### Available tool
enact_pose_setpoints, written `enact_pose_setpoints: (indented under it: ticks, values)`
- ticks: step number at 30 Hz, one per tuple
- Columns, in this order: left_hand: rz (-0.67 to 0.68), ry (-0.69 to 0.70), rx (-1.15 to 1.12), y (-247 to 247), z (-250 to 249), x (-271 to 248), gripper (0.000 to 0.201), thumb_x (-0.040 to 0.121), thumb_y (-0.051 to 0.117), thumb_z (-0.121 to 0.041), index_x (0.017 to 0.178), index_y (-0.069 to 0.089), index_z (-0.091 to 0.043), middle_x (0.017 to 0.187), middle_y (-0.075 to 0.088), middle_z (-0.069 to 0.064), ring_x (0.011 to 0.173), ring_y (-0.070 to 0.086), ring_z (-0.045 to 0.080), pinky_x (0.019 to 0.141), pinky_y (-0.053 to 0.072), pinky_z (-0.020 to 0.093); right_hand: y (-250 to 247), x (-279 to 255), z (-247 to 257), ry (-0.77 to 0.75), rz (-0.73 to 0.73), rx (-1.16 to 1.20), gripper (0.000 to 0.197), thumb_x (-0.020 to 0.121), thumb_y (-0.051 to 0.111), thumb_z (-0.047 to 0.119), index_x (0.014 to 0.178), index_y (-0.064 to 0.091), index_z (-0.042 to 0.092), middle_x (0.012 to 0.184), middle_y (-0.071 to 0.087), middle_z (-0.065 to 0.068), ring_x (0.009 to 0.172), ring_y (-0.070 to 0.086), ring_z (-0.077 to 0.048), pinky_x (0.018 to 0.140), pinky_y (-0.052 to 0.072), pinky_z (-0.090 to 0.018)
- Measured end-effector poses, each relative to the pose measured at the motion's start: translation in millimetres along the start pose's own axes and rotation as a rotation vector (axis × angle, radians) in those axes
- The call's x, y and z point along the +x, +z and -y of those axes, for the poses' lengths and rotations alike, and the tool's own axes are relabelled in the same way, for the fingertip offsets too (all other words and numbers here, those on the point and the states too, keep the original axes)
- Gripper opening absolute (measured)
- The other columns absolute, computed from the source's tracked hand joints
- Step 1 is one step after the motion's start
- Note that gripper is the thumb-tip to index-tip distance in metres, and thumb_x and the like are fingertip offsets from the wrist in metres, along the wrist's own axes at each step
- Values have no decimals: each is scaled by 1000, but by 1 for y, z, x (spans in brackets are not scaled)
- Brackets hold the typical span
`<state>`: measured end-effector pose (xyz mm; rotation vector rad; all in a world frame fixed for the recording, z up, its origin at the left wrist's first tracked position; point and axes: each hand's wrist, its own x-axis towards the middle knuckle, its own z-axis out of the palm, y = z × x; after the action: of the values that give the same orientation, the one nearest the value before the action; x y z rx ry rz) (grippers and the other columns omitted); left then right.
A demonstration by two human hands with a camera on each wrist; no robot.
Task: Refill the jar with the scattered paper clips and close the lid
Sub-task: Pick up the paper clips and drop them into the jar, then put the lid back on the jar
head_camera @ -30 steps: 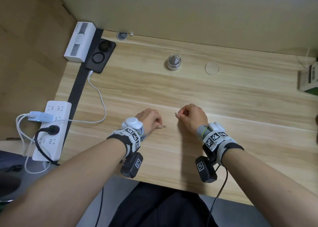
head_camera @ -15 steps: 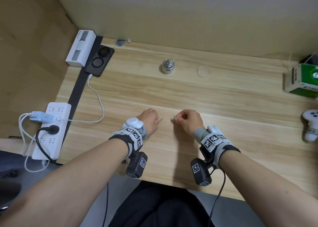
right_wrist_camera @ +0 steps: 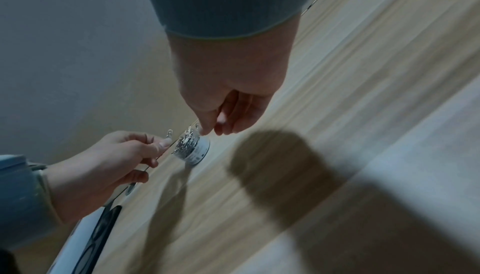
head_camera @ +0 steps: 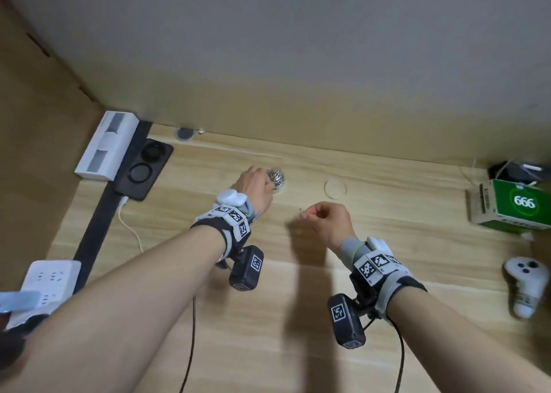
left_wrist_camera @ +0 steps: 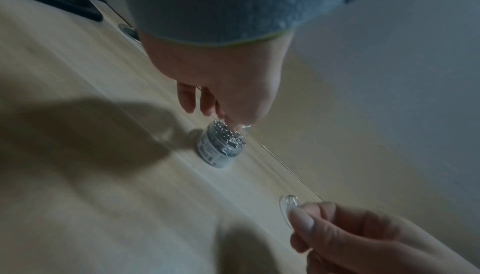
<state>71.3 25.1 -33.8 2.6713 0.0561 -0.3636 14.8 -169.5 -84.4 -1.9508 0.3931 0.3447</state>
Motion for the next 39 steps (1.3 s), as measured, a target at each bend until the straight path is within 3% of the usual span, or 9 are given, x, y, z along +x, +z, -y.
enact_pose_setpoints:
  ticks: [3,9,15,18,22,25,29,32,39]
  values:
    - [14,3,-50,1,7,30,18,85,58,-20,67,54,-23,95,56,2,87,56,26,77,52,42,-1,23,7,10,1,6,19,78,80,19,64,67,19,58,61,10,56,51,-11,62,42,-31]
    - [-33,49,-145,15,24,48,8,81,64,-28,77,69,-23,91,63,-6,83,59,21,68,48,31,13,66,29,-21,6,31,15,78,80,18,68,68,18,61,62,7,57,52,-12,63,45,-33]
    - [-123,86,-292,21,33,51,12,79,64,-41,89,64,-35,81,60,-10,71,59,14,61,52,36,35,85,59,-77,19,49,6,81,79,16,78,73,14,57,59,11,49,48,-2,57,42,-23]
    - [-152,81,-363,18,38,50,7,79,68,-36,79,69,-29,78,60,-8,69,58,13,60,51,37,44,86,69,-104,52,28,6,84,75,14,79,75,17,60,63,10,48,49,2,58,43,-21]
    - [-201,69,-457,21,42,51,5,77,73,-26,82,72,-25,81,58,-11,69,57,3,64,51,30,38,89,63,-117,-50,-16,10,89,68,24,86,76,20,72,69,7,66,58,-7,76,52,-33]
    - [-137,93,-499,27,45,54,45,69,81,-29,111,67,-19,97,52,-14,75,51,-6,73,46,17,24,88,50,-135,-161,-64,10,89,65,22,94,74,22,88,70,-1,72,57,-11,81,54,-40]
    - [2,95,-301,37,45,53,93,50,78,-56,133,45,-29,121,51,-7,111,54,16,96,46,32,-7,81,27,-98,-294,-331,50,81,75,33,125,57,19,124,48,-7,108,54,-19,94,49,-37]
    - [22,107,-269,46,44,52,84,55,80,-48,130,46,-31,125,50,-5,115,52,21,98,45,36,-26,75,13,56,-297,-533,89,68,83,49,139,39,19,138,34,-12,128,37,-31,102,43,-43]
    - [3,157,-297,59,31,47,65,63,79,-40,122,53,-32,116,53,-5,107,56,20,91,48,33,-34,62,-12,22,-189,-447,64,70,83,36,127,55,22,129,42,-10,120,47,-33,103,44,-40]
